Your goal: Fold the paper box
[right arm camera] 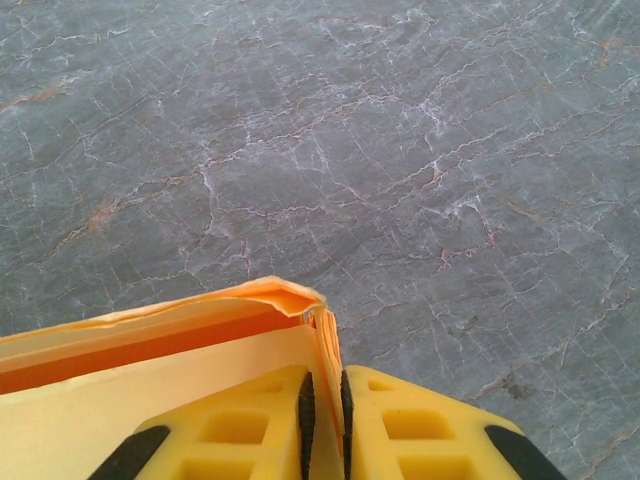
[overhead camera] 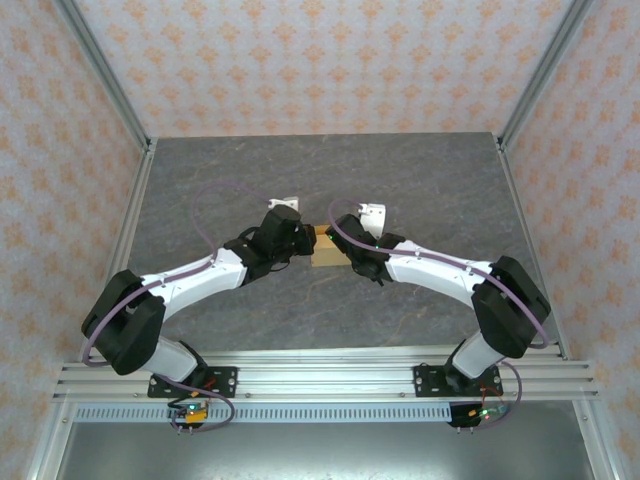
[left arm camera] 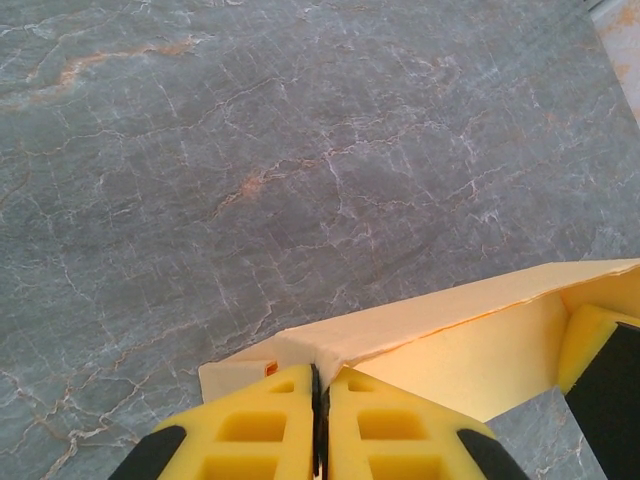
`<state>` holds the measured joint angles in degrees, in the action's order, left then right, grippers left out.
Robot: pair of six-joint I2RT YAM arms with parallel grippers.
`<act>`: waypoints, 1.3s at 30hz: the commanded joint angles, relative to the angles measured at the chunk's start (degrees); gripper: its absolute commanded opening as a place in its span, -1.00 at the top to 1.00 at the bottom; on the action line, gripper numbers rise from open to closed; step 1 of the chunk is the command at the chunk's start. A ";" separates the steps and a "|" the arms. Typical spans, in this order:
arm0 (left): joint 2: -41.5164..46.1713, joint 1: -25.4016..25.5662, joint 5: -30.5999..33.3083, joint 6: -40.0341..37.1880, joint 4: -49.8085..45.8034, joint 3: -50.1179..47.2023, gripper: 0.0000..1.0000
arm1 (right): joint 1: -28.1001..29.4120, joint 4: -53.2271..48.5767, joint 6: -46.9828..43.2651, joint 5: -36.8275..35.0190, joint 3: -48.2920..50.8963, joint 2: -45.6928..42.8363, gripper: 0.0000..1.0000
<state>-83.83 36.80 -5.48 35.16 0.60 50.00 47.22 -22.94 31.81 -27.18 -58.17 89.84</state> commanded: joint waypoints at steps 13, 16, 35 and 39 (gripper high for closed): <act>-0.98 4.07 7.01 -3.09 -1.34 -5.34 0.84 | 0.41 2.14 1.19 2.09 3.27 -1.35 0.64; -0.22 4.83 9.19 -4.22 -2.88 -5.94 0.84 | 0.41 2.74 1.05 2.06 3.78 -1.87 0.65; -6.66 9.22 21.61 -4.22 9.45 -10.09 0.88 | -2.65 -5.46 18.27 10.75 3.13 -15.04 -0.26; -8.49 9.66 23.57 -4.22 9.39 -9.55 0.89 | -4.65 -4.22 29.72 16.63 7.42 -20.05 -0.53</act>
<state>-88.66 45.78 15.94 31.42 17.39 42.37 43.86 -25.58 51.46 -15.57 -53.71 72.60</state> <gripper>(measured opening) 0.063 0.753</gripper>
